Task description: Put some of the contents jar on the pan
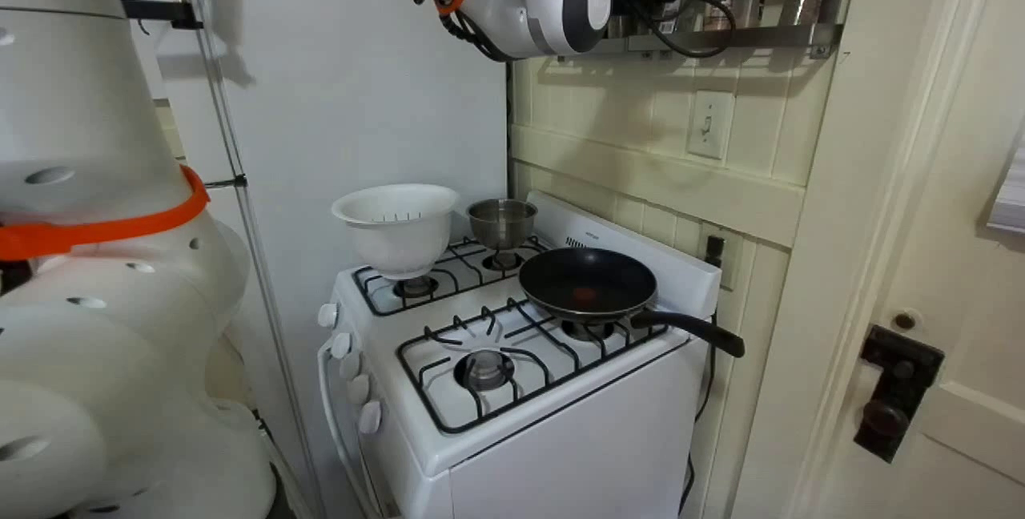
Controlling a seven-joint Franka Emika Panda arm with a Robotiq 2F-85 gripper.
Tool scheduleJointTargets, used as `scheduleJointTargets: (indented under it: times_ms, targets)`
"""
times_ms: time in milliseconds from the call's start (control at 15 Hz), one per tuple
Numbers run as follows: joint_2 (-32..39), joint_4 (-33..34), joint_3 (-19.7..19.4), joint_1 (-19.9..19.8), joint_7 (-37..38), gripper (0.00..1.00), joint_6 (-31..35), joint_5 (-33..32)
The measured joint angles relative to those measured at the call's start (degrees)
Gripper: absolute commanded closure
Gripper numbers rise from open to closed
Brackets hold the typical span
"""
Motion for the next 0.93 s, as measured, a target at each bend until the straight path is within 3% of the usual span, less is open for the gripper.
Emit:
scheduleJointTargets:
  times_ms: [933]
  targets:
    - [7.1, 7.5, 0.4, 1.1, -11.3, 0.77, 0.9, 2.7]
